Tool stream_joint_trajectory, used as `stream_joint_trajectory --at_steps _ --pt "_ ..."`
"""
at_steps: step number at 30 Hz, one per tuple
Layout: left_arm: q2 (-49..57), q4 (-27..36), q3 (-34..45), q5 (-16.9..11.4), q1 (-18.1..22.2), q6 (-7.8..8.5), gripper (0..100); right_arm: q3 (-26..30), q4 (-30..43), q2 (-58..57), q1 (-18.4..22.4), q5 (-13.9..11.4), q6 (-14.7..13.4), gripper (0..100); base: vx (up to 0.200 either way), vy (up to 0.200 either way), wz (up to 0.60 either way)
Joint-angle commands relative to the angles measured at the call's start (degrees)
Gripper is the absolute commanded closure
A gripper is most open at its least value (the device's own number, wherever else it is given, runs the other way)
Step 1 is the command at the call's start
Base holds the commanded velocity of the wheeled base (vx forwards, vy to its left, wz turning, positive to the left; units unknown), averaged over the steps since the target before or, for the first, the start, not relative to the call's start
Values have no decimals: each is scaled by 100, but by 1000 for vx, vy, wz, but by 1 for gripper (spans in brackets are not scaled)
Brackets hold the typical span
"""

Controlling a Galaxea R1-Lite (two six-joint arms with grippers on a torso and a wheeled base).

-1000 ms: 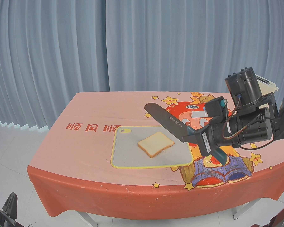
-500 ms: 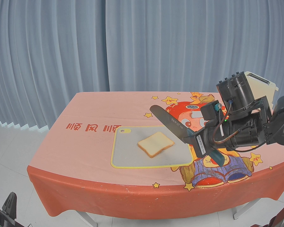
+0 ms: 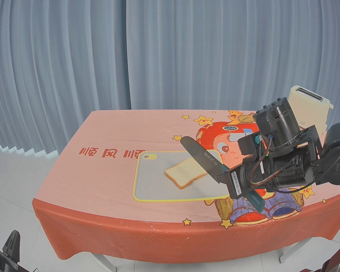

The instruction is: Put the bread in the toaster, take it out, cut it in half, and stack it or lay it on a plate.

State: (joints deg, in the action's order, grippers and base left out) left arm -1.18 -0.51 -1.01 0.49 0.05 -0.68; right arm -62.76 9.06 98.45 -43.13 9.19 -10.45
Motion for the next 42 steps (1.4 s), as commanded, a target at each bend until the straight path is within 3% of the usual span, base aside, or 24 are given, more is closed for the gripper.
stream_joint_trajectory --at_steps 1,12,26,33,37,40,42 --pt "-5 -2 101 4 4 -2 100 -26 0 34 -20 12 -1 100 0 0 0" --pt "-5 -2 101 4 -5 -46 100 -184 -9 139 24 -5 34 100 0 0 0" --pt "4 -19 101 -260 -5 314 100 -325 -18 596 103 -67 157 100 0 0 0" --pt "4 -45 101 -198 -5 226 100 -184 -545 807 129 -67 227 100 0 0 0" --pt "-5 -1241 101 -268 -5 165 100 -175 -563 825 173 -67 333 100 0 0 0" --pt "4 -1364 101 -400 -5 226 100 -175 -563 851 173 -67 333 100 0 0 0" --pt "4 -1337 -4 -769 -5 218 100 -167 -563 878 173 -67 342 100 0 0 0"
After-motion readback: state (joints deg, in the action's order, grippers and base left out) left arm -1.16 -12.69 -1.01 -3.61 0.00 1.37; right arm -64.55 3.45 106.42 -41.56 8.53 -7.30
